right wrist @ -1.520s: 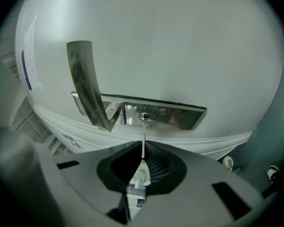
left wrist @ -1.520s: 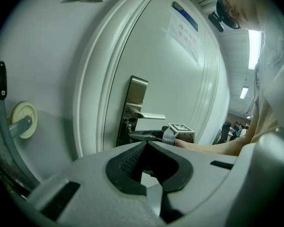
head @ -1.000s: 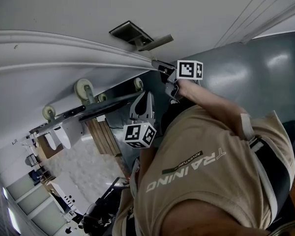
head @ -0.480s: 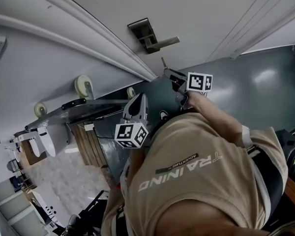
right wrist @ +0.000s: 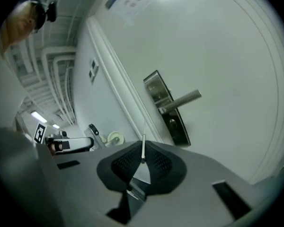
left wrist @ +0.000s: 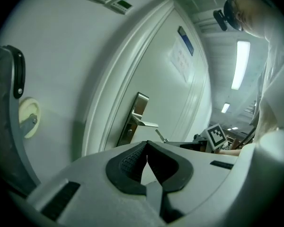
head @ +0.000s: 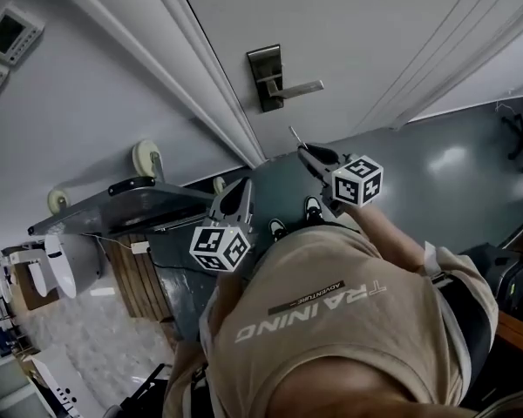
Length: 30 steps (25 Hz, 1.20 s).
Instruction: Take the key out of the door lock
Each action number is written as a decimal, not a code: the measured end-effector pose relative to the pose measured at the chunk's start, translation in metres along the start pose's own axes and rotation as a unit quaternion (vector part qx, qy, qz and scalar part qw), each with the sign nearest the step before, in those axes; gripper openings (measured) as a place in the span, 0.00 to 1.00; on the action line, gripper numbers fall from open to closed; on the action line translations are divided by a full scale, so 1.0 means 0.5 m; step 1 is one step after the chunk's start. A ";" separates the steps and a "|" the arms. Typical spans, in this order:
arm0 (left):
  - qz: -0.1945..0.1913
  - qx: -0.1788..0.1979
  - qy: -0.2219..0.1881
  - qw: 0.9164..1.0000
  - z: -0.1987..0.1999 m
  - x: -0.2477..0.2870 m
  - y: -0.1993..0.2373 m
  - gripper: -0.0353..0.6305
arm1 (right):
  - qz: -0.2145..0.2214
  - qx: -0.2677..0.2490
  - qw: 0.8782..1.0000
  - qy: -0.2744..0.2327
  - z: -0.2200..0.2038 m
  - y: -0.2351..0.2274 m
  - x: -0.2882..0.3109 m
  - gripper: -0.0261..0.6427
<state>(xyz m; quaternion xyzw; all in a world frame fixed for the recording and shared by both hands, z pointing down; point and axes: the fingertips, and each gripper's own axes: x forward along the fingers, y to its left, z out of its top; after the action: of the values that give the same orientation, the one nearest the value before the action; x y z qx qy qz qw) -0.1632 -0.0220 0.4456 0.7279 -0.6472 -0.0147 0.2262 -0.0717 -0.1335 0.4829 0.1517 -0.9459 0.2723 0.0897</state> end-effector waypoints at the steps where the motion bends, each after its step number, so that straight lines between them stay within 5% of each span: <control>1: 0.000 -0.001 0.000 1.000 -0.003 -0.008 0.006 0.06 | -0.010 -0.023 1.000 -0.008 0.007 0.011 -0.002 0.08; 12: -0.054 0.038 0.011 0.998 -0.038 -0.027 0.016 0.06 | -0.100 -0.168 0.981 0.003 0.000 0.084 -0.042 0.08; 16: -0.060 0.052 0.003 0.997 -0.027 -0.022 -0.012 0.06 | -0.109 -0.176 0.978 0.007 -0.012 0.082 -0.079 0.08; 22: -0.022 0.090 0.011 0.996 -0.019 -0.029 -0.027 0.06 | -0.097 -0.195 0.976 -0.009 0.014 0.080 -0.100 0.08; 25: -0.010 0.096 0.001 0.995 0.005 -0.019 -0.031 0.06 | -0.099 -0.239 0.965 -0.033 0.053 0.092 -0.121 0.08; 30: 0.013 0.127 -0.063 0.990 0.079 -0.020 -0.063 0.06 | -0.111 -0.240 0.963 -0.053 0.072 0.073 -0.170 0.08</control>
<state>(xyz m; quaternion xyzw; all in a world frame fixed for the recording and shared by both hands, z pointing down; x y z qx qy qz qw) -0.1478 -0.0229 0.3964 0.7397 -0.6663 0.0242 0.0907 -0.0075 -0.1032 0.4136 0.2438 -0.9643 0.0175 0.1023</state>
